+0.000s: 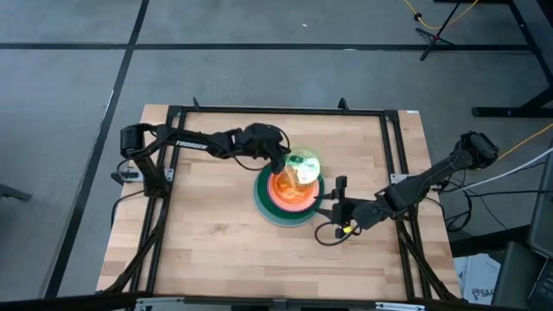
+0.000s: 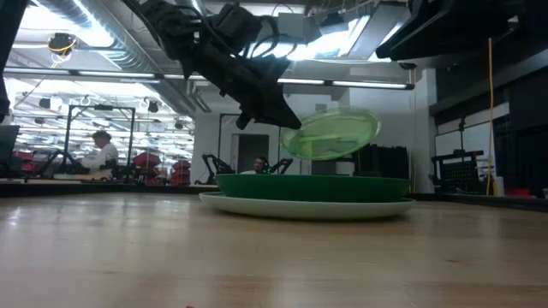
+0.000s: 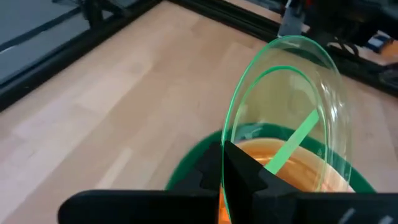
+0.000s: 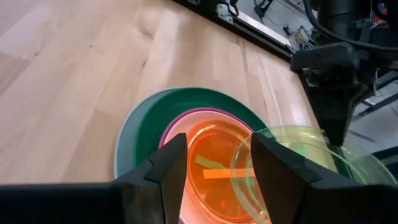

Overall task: Stack plastic plates
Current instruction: Stack the green plate on top of orange plate, then return to Home Position

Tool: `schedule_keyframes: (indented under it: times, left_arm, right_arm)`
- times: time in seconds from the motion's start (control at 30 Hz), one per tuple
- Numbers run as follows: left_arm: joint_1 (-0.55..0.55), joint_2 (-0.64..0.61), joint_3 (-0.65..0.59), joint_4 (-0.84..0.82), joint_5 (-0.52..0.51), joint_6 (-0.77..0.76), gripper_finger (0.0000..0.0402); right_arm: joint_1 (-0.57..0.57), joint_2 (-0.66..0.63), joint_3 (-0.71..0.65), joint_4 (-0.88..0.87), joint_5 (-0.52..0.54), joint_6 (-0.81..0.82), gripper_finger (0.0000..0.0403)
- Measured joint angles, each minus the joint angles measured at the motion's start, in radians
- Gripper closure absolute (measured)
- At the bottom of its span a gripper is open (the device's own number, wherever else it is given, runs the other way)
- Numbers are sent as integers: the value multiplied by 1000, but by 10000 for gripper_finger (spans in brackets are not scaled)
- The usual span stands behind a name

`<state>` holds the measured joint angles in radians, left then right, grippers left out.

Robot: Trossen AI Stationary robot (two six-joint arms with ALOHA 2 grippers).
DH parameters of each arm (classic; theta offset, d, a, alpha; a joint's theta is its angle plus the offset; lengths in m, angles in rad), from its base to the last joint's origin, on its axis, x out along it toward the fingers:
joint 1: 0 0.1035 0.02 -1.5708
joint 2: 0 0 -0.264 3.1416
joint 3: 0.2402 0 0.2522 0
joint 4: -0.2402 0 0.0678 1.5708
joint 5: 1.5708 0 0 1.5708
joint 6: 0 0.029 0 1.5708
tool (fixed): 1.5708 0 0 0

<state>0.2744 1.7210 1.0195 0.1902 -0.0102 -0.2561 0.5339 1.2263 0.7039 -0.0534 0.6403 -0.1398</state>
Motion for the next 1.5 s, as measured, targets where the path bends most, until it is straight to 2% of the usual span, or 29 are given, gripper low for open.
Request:
schedule_keyframes:
  times: [0.33,0.77,0.93,1.3,1.5]
  left_arm:
    - [-52,4,0,-138,-33,5,399]
    - [-67,47,-2,-153,-26,4,399]
    - [-69,47,-2,-152,13,4,397]
    - [-67,32,-2,-194,33,8,311]
    - [-82,-40,-1,-212,16,36,301]
  right_arm:
    - [-4,0,2,-2,0,2,231]
    - [-4,0,2,-9,-3,3,231]
    - [-4,0,2,-9,-3,4,231]
    - [-4,0,2,-9,-3,4,231]
    - [-4,0,2,-17,-3,4,231]
